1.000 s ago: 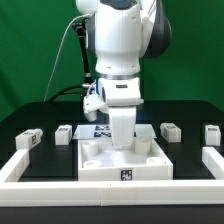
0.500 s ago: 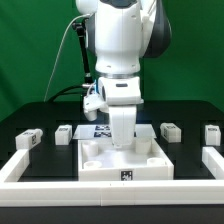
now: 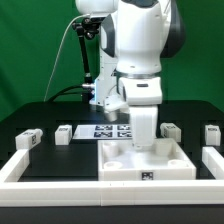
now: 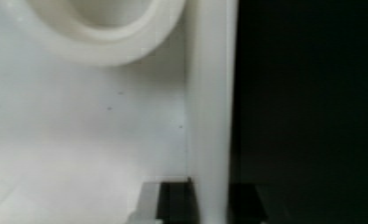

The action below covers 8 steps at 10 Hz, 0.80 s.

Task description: Assemble one leg

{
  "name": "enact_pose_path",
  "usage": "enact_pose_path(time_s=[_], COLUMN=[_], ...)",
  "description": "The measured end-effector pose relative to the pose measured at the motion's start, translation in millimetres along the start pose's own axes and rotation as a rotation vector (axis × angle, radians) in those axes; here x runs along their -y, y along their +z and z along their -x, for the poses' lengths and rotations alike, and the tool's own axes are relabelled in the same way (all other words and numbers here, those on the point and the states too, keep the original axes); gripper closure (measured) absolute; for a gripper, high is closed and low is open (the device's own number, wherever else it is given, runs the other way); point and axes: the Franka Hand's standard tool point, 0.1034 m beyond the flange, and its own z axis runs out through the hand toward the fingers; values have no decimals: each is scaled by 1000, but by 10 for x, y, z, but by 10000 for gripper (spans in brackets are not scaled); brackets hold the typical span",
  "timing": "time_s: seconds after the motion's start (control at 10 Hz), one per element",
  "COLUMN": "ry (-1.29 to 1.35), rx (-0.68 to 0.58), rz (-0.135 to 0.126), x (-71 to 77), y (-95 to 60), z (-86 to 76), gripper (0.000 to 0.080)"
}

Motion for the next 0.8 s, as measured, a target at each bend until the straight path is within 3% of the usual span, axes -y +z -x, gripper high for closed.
enact_pose_path(time_s=[0.3, 0.7, 0.8], ry=[3, 7, 7], rx=[-9, -15, -11], rz=[22, 42, 30], x=[-177, -367, -380], y=[-31, -49, -52], z=[-324, -364, -368], gripper=[732, 732, 732])
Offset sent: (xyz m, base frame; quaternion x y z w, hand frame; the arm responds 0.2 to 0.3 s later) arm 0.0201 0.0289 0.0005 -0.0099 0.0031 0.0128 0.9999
